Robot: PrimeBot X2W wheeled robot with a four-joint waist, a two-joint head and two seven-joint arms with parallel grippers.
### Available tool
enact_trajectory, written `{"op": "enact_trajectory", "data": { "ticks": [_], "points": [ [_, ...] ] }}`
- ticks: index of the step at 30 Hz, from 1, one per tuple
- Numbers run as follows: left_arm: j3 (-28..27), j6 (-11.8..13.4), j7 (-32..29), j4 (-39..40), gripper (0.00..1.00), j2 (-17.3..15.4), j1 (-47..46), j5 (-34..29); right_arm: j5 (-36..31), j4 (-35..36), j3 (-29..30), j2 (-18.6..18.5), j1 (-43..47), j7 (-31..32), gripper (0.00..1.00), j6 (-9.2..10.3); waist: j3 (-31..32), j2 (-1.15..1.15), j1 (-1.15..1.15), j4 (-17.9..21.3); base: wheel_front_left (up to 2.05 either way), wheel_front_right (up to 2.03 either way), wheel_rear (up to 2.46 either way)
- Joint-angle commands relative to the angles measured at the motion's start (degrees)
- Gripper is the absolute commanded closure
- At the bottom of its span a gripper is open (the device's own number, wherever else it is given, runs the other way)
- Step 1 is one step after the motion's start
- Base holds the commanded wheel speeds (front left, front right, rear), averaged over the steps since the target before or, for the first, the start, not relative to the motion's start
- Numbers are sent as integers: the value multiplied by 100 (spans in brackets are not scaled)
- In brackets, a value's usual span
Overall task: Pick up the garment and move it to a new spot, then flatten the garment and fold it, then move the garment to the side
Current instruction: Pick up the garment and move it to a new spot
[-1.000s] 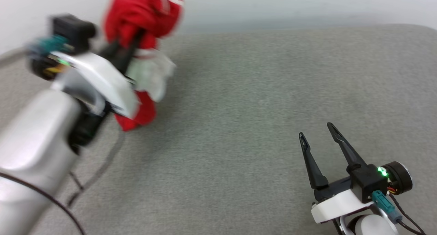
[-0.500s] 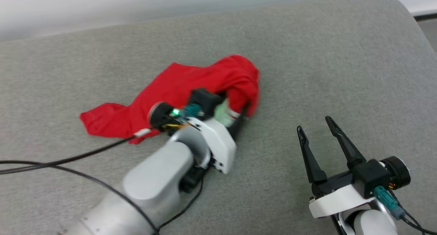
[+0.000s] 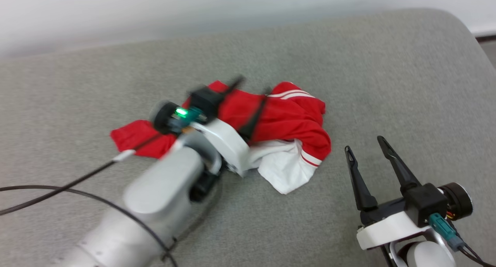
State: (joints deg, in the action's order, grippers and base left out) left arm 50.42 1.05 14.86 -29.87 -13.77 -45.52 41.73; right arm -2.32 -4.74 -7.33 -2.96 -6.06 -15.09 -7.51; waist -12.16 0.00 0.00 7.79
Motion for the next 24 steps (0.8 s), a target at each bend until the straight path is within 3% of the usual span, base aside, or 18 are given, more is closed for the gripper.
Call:
{"op": "enact_trajectory", "data": {
  "ticks": [1, 8, 13, 15, 19, 24],
  "points": [
    [-286, 125, 39, 179, 0, -162, -8, -146, -46, 0, 48, 13, 57, -12, 0, 4, 266, 0, 0, -219, 0, 0, 0],
    [-1835, 611, 34, 1782, 0, -910, 1037, -1375, -179, 91, 258, 12, 214, -12, 0, 4, 675, 0, 0, -554, 0, 0, 0],
    [-2704, 772, 34, 2618, 0, -1094, 2289, -1718, -205, 221, 341, -6, 345, -12, 0, 4, 842, 0, 0, -769, 0, 0, 0],
    [-3082, 800, 34, 2920, 0, -1053, 2843, -1766, -206, 262, 324, -5, 362, -12, 0, 4, 868, 0, 0, -804, 0, 0, 0],
    [-3586, 627, 35, 3347, 0, -803, 3767, -1946, -158, 388, 321, -1, 439, -12, 0, 4, 892, 0, 0, -896, 0, 0, 0],
    [-4041, 285, 36, 3611, 0, -162, 4479, -2227, 78, 432, 245, 7, 495, -11, 0, 4, 909, 0, 0, -948, 0, 0, 0]
  ]
}}
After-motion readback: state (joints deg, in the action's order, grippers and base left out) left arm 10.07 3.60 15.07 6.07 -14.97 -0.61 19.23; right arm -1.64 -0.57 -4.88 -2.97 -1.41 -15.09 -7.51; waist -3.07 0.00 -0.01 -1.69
